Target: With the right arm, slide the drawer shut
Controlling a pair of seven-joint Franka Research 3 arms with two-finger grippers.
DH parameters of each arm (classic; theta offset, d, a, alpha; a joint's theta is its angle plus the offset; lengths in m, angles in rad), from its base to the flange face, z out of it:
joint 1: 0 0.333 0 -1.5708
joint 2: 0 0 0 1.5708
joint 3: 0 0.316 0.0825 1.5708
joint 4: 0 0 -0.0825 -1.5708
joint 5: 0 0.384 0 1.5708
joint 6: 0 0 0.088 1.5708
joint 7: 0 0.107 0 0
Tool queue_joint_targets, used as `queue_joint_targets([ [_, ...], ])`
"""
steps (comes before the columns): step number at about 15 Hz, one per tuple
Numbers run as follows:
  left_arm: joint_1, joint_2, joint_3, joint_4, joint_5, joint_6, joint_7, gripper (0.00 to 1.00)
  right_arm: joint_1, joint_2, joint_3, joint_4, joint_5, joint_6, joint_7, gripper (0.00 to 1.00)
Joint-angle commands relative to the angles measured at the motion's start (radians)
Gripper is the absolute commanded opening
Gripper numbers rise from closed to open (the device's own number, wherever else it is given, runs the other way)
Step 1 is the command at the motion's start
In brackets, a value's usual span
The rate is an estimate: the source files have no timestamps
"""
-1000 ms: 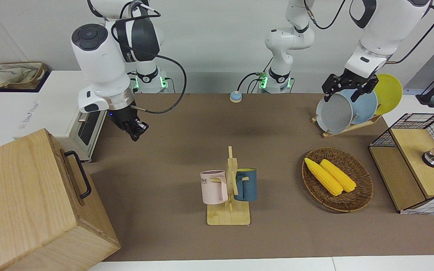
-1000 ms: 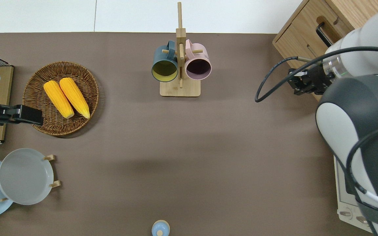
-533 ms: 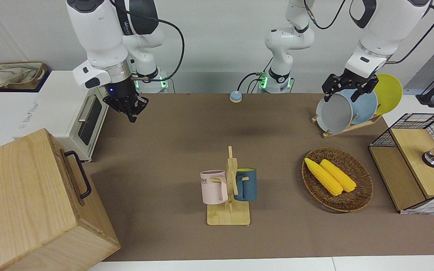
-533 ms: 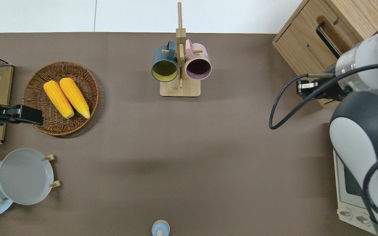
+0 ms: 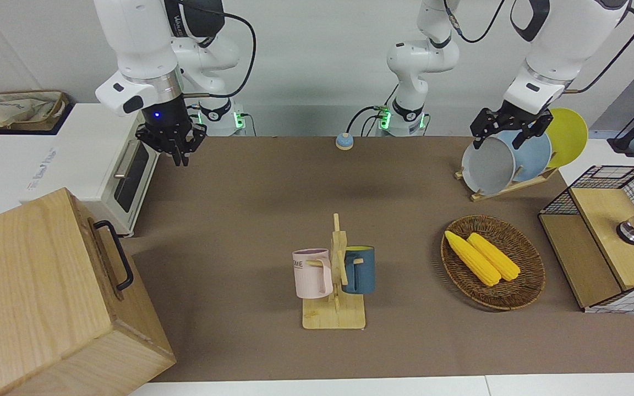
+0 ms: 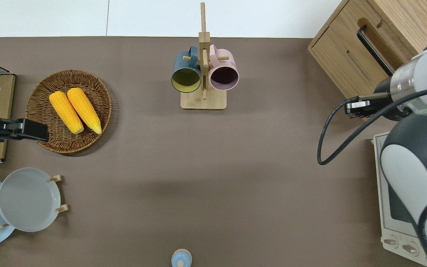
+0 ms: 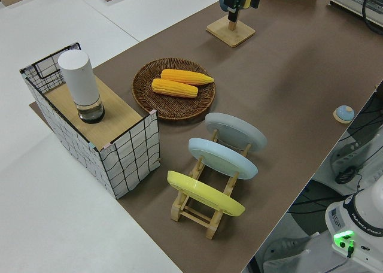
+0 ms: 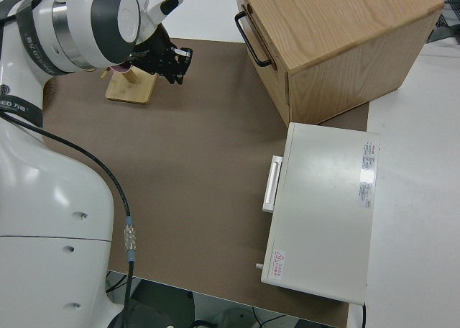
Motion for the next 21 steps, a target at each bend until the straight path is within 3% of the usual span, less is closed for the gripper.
queue_joint_targets([
  [1, 0.005, 0.011, -0.007, 0.024, 0.017, -0.02, 0.009, 0.99, -0.012, -0.022, 0.007, -0.036, -0.004, 0.024, -0.023, 0.99],
  [21, 0.005, 0.011, -0.007, 0.024, 0.017, -0.02, 0.009, 0.99, -0.007, -0.02, 0.006, -0.038, -0.022, 0.028, -0.027, 0.99],
])
